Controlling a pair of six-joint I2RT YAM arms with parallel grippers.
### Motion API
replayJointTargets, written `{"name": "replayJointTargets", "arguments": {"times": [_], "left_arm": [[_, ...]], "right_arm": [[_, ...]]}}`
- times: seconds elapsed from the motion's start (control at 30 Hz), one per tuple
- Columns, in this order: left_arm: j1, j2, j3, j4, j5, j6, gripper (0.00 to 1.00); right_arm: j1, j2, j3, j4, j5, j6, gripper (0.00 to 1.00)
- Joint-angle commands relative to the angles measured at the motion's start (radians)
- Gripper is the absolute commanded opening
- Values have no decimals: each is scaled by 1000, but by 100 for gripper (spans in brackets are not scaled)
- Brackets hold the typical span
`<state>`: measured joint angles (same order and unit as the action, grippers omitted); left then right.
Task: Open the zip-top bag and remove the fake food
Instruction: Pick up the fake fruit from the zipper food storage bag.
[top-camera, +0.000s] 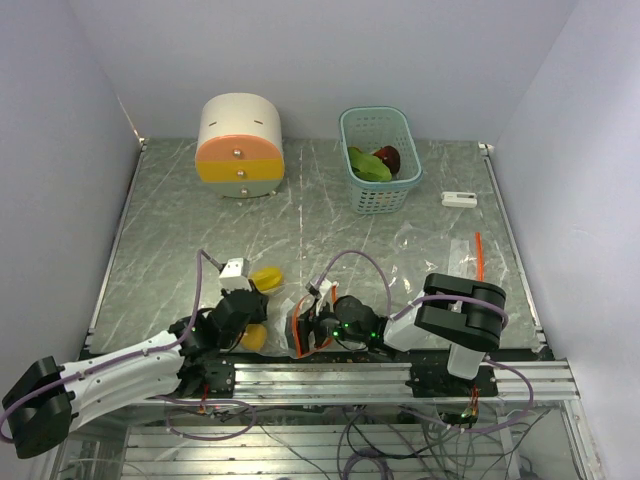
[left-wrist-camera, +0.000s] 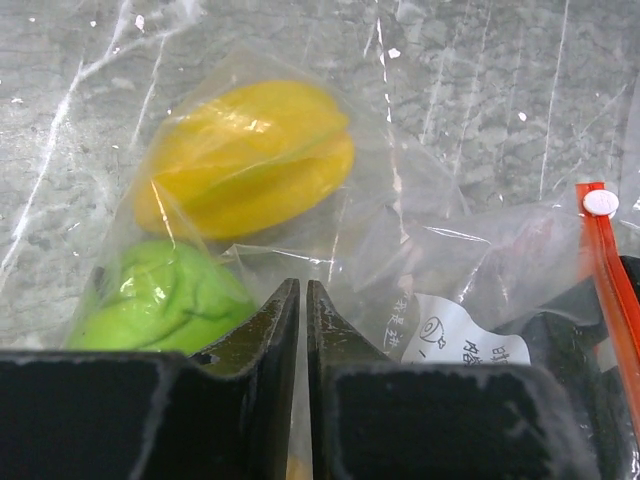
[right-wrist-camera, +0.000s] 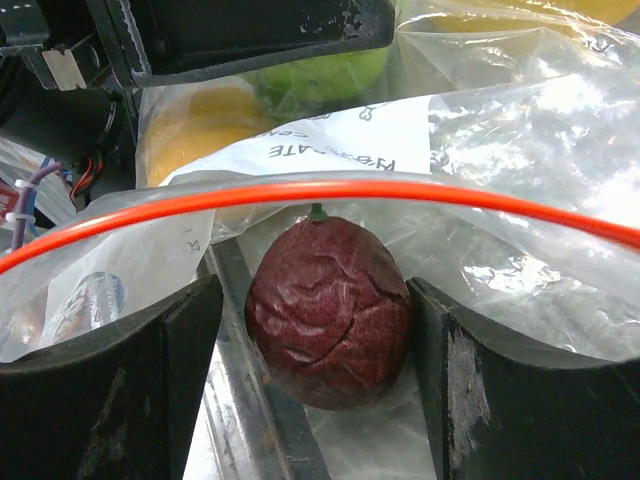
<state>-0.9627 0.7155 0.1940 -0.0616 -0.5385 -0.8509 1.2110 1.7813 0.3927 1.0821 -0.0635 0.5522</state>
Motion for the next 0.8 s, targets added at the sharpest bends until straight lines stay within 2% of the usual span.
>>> {"name": "replayJointTargets", "arguments": {"times": [0.0,0.2,0.37,0.6,0.77], "left_arm": [[5,-4,9,-21,-36,-11,18],[4,44,13,6,-29,-10,12],[4,56,18,8,-30,-7,10],[4,19,6,-2,-18,1,10],[5,53,17,7,-21,15,11]], "right_arm": [[3,5,-26,-79,-4,-18,72],[3,-24,-47,-90,45,23,59],[2,-117,-84,-132,123,59,49],[-20,-355,-128,-284,241,53,34],[-84,-537,-136,-434,268,13,32]]}}
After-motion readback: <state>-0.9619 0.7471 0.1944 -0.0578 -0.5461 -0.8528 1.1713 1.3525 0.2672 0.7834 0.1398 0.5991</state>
